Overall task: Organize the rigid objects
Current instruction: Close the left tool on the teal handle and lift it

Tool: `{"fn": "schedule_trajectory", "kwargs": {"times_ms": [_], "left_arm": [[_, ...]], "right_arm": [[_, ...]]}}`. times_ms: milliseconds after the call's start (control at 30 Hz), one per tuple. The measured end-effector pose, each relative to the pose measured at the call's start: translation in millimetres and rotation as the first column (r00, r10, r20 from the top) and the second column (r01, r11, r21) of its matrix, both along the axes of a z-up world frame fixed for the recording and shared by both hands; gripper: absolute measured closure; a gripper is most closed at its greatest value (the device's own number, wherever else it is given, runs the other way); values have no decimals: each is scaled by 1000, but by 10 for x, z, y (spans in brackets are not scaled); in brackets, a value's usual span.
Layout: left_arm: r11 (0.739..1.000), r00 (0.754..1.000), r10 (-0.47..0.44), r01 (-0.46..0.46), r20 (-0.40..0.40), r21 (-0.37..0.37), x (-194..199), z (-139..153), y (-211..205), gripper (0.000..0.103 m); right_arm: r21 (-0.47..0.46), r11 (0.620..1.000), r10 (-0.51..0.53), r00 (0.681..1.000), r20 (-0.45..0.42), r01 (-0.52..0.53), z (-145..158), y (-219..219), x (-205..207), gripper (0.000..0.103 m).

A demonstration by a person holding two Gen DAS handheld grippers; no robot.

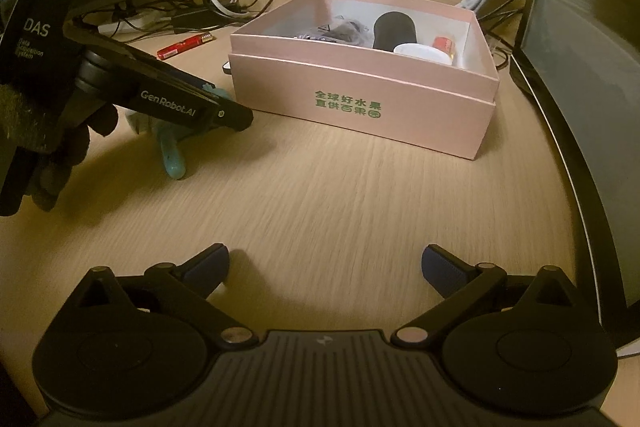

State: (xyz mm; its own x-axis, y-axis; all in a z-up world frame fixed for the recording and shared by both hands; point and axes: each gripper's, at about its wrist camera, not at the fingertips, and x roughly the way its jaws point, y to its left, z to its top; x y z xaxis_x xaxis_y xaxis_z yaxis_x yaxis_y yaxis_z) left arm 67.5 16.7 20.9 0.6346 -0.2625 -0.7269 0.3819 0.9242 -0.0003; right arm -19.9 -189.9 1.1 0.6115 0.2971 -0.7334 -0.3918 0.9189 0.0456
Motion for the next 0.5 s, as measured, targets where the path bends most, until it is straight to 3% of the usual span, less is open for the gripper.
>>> {"fn": "schedule_trajectory", "kwargs": {"times_ms": [133, 300, 500], "left_arm": [[1000, 1000, 22, -22, -1, -9, -63, 3, 29, 52], [996, 997, 74, -74, 3, -52, -231, 176, 129, 52], [974, 982, 188, -184, 18, -131, -571, 542, 367, 53]], "right_arm": [[-6, 1000, -15, 1000, -10, 15, 50, -7, -8, 14], [-41, 999, -29, 999, 30, 30, 105, -17, -14, 16], [-14, 1000, 22, 998, 67, -21, 245, 126, 109, 17]]}}
